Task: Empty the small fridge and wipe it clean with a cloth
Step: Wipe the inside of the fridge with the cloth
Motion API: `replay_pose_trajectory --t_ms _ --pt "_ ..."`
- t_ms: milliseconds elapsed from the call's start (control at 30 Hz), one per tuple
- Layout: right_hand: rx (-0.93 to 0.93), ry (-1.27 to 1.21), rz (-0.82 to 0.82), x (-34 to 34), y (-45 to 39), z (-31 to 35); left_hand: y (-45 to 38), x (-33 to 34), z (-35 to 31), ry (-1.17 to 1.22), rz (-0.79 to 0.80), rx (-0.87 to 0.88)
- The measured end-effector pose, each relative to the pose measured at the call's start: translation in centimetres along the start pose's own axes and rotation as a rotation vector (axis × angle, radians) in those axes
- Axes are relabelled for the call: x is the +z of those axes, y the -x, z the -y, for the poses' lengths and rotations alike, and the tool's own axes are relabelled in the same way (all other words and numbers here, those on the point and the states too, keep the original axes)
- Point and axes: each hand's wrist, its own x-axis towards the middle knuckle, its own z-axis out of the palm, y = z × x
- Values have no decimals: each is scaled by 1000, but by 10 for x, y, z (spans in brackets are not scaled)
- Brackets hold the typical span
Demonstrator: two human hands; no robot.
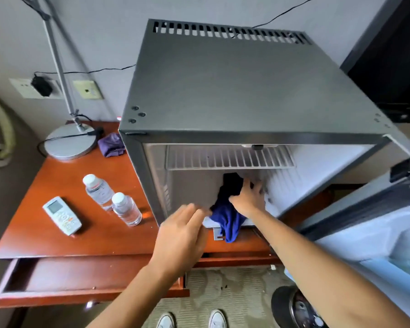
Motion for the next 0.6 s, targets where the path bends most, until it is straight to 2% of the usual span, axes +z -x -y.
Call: replay_pose_trajectory --t_ms 33,100,167,233,300,400,500,600 --pt "-22 27 33 8 1 -1 -11 -26 -17 -40 -147 117" --pt "-52 44 81 19 6 -4 -40 -75 -48 -177 -311 273" --pt "-79 64 83 26 9 -5 -69 -110 -62 -393 -349 306" --pt "-91 54 70 30 7 -4 -98 -134 -64 -578 -213 266" --pt "-86 48 48 34 1 -4 -125 -156 -61 -705 18 170" --pt "-73 28 33 42 -13 -8 -155 -176 -49 -744 288 129" --pt "-105 38 -41 62 -25 -15 -163 -172 -39 -657 352 151" --pt "-145 79 -192 92 -39 -13 -162 -166 -35 -607 358 117"
